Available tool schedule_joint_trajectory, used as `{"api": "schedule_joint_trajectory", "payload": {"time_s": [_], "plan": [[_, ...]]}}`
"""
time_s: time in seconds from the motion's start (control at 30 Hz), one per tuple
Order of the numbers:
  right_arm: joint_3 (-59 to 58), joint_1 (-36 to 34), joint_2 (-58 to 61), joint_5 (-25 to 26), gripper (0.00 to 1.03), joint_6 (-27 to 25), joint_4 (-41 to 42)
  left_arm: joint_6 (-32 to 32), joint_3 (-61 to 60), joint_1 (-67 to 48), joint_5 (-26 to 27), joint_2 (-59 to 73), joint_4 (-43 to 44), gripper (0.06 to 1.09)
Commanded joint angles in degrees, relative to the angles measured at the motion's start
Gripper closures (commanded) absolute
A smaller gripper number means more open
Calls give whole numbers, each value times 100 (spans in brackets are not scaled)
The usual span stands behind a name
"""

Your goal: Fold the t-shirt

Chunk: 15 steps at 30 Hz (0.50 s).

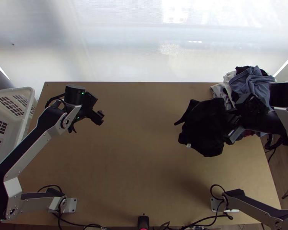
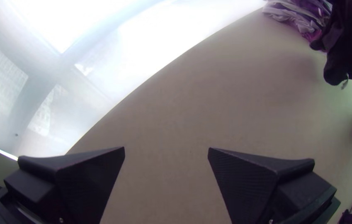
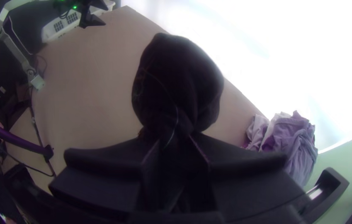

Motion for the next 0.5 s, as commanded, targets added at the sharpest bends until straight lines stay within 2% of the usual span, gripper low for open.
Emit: {"api": "schedule_joint_trajectory", "payload": {"time_s": [0.0,0.1,0.23,0.37,0.47], "plan": [[-36,361,258,-89,100,-275,-63,19,-26,8,-4,-68,-132,11],[-221,326,504,-256,100,-521,69,11,-43,8,-74,-60,-158,11],[-247,-69,1242,-572,100,-723,719,2,-105,-36,-127,-25,-158,11],[729,-395,2358,-968,100,-705,913,2,-96,-71,-232,-16,-167,11],[1801,-491,3255,-1055,100,-688,913,2,-105,-62,-285,-7,-220,11]]}}
